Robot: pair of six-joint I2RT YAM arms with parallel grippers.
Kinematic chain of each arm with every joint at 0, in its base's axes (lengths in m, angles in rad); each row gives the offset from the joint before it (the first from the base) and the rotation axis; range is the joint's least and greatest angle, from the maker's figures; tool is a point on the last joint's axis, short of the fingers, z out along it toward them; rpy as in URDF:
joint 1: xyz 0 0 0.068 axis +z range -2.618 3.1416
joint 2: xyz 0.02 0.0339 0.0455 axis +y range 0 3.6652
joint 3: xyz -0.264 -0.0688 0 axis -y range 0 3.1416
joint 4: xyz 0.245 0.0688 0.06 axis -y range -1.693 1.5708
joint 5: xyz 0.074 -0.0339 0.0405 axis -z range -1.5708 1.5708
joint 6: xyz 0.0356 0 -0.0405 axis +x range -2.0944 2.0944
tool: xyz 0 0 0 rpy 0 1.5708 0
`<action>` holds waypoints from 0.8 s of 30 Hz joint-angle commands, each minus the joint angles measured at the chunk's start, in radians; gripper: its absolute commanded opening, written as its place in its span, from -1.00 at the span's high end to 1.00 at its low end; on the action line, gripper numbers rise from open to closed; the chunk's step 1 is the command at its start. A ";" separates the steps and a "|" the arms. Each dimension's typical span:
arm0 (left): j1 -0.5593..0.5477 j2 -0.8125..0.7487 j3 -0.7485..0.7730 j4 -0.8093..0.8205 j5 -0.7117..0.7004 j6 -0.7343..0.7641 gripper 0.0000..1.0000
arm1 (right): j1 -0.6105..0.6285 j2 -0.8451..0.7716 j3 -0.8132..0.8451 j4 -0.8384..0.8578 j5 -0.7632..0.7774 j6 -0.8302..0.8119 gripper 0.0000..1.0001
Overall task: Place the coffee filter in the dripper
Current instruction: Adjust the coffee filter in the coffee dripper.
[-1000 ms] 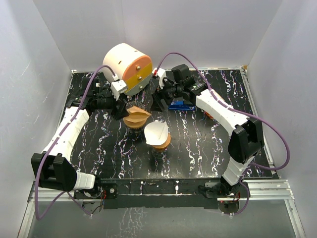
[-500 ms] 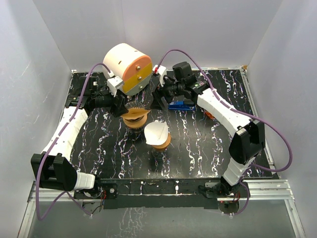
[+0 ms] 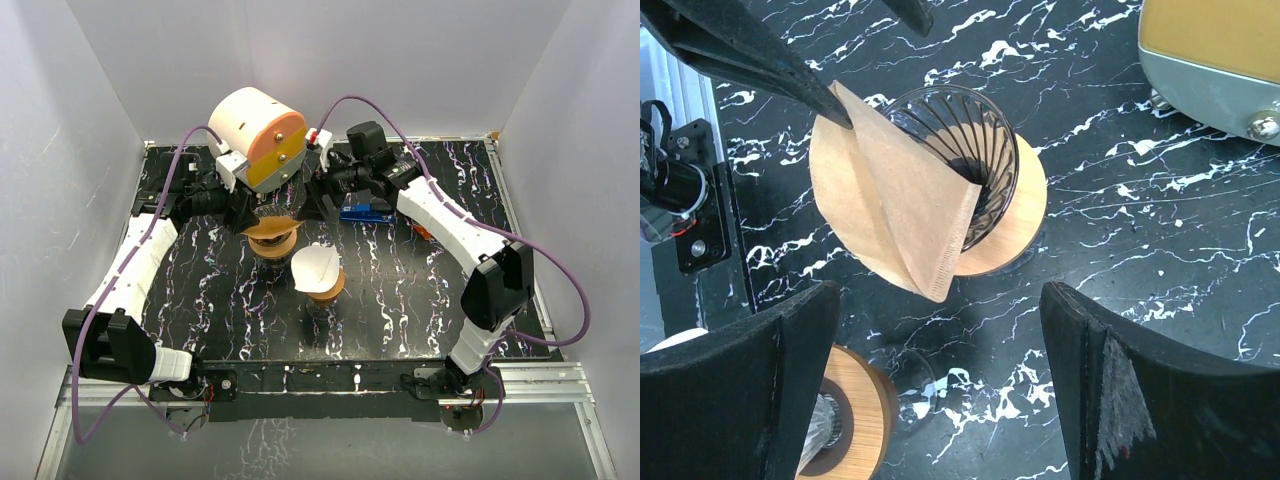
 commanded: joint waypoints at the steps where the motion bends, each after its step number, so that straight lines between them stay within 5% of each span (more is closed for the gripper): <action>1: 0.008 0.009 0.038 0.021 -0.032 -0.035 -0.32 | 0.021 0.004 0.046 0.052 -0.008 0.013 -0.61; 24: 0.007 0.031 -0.007 0.050 -0.037 -0.062 -0.41 | 0.068 0.102 0.102 0.045 0.086 0.063 -0.67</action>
